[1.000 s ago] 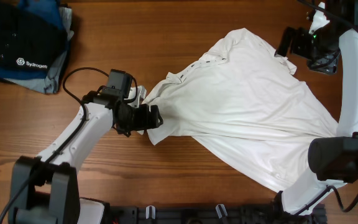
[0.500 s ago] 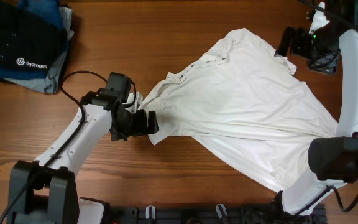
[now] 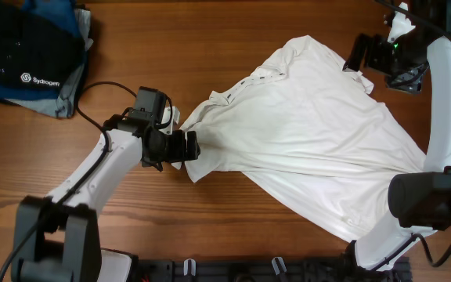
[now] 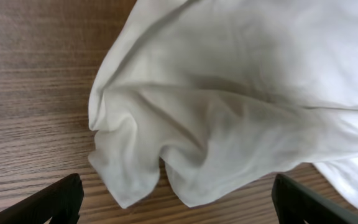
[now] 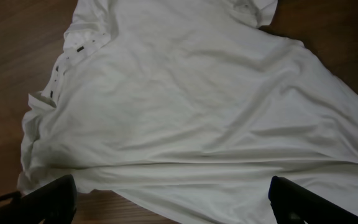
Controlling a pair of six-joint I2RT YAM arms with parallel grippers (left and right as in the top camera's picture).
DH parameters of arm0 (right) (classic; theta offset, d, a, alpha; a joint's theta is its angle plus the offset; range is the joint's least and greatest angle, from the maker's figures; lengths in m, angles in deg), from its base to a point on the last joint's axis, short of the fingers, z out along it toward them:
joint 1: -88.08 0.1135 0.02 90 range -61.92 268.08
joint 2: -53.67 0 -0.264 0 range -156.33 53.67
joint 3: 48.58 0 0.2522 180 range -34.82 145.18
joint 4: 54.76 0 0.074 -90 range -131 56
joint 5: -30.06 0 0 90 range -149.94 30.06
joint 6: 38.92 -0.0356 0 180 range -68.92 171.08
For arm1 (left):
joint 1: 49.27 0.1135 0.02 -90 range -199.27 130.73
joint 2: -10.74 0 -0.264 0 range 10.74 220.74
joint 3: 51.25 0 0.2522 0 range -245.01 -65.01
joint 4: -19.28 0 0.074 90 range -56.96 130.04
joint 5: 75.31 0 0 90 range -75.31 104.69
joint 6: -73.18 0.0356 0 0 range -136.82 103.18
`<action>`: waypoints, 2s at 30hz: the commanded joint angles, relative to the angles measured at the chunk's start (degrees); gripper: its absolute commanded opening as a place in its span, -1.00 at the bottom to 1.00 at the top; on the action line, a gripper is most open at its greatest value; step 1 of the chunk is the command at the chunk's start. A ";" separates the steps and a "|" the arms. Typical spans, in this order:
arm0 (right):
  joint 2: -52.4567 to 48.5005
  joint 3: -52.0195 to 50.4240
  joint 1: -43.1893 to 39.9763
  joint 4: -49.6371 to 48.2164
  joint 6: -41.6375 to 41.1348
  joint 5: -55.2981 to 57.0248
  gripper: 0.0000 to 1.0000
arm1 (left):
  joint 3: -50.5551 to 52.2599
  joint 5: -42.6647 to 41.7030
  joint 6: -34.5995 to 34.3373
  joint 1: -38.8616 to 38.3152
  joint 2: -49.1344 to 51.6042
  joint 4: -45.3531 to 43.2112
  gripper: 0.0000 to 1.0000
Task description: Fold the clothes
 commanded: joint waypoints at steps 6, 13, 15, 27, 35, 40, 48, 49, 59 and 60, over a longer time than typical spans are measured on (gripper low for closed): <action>1.57 -0.17 -0.09 0.04 1.03 -0.96 0.99 | -0.79 -2.58 0.26 -0.22 6.40 -0.04 0.53; 1.57 -0.17 -0.09 0.26 1.03 -0.96 0.99 | -0.79 -2.93 0.17 -0.22 6.51 -1.99 -0.35; 1.57 -0.17 -0.09 0.42 1.05 -0.94 0.99 | -0.79 -2.91 -0.07 -0.22 6.51 -2.25 -0.92; 1.57 -0.17 -0.07 0.98 1.16 -0.98 1.00 | -0.79 1.36 -9.31 -0.04 5.84 -9.75 -0.92; 1.57 -0.17 -0.07 1.03 1.22 -1.62 0.99 | -0.79 3.82 -12.41 3.93 5.84 -9.66 -0.92; 1.57 -0.17 -0.07 1.03 1.22 -1.62 0.99 | -0.81 3.78 -12.37 8.66 5.07 -9.64 -0.92; 1.57 -0.17 -0.04 1.03 1.18 -1.86 0.99 | -0.81 3.74 -12.35 18.51 2.21 -8.81 -0.92; 1.57 -0.17 0.00 1.01 1.22 -1.84 0.99 | -0.81 3.54 -11.85 20.11 1.81 -8.68 -0.92; 1.40 -3.76 2.47 0.85 1.14 -6.71 0.99 | -0.79 2.67 -10.19 25.07 1.01 -6.40 -0.92; 1.40 -5.27 2.84 0.79 1.14 -6.99 1.00 | -0.79 2.69 -10.19 24.90 1.01 -6.40 -0.92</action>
